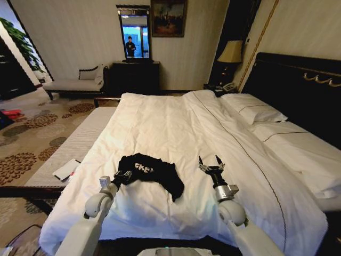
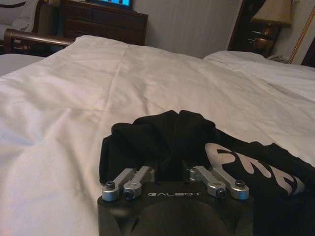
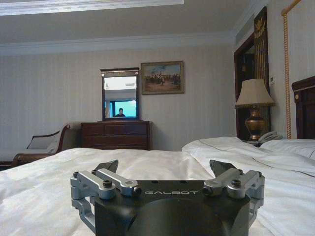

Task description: Fold the clothes on the bed.

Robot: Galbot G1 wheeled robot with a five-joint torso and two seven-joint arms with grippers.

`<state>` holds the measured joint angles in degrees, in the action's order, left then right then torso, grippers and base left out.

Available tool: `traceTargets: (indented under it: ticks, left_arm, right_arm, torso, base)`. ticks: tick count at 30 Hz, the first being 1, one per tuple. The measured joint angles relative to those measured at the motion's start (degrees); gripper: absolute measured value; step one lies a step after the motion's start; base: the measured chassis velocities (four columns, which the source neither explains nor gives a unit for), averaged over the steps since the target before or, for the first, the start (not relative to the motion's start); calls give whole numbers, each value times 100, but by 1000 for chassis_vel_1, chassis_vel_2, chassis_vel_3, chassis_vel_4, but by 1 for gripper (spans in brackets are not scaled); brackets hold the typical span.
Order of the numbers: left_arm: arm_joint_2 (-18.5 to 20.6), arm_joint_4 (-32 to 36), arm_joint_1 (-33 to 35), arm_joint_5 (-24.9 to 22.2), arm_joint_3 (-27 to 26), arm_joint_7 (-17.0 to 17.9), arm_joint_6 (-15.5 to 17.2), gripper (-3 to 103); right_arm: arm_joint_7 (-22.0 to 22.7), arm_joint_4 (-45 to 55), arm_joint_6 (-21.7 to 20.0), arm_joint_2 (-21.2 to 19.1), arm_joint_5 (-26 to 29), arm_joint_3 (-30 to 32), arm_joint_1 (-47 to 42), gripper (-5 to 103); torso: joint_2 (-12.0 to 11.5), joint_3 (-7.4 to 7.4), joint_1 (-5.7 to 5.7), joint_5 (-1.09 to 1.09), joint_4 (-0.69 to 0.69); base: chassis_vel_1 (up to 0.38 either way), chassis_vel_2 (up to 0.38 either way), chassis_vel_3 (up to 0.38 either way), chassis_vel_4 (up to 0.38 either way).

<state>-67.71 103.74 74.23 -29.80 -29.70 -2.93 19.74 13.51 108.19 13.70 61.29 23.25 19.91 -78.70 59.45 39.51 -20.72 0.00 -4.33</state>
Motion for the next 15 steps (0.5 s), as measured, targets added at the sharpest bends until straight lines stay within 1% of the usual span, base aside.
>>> traceTargets:
  ticks: [2,3,4,5,7,8,15]
  left_arm:
    - [-5,17,5,-17,-25,1,0,19]
    - [-5,17,5,-17,-25,1,0,19]
    - [-7,23,7,-20,-31,2,0,14]
    - [-8,36,12,-25,-46,1,0,14]
    - [-8,53,13,-41,-86,1,-3,4]
    - [-6,64,11,-56,-112,2,-6,2]
    - [58,92,34,-98,-212,2,-18,1]
  right_arm:
    - [2,0,-1,15,-12,0,-4,100]
    - [2,0,-1,15,-12,0,-4,100]
    - [3,0,-1,17,-15,0,-5,100]
    - [6,0,-1,18,-18,0,-7,100]
    - [40,-8,-2,16,-21,4,-7,100]
    - [62,-17,-2,13,-21,4,-3,100]
    - [155,-86,0,63,-7,-88,62,100]
  torso:
    - [0,0,0,0,0]
    - [0,0,0,0,0]
    - [0,0,0,0,0]
    - [0,0,0,-1,0]
    - [0,0,0,0,0]
    - [0,0,0,0,0]
    - [0,0,0,0,0]
  base:
    - [0,0,0,0]
    - [0,0,0,0]
    - [0,0,0,0]
    - [0,0,0,0]
    - [0,0,0,0]
    - [0,0,0,0]
    - [0,0,0,0]
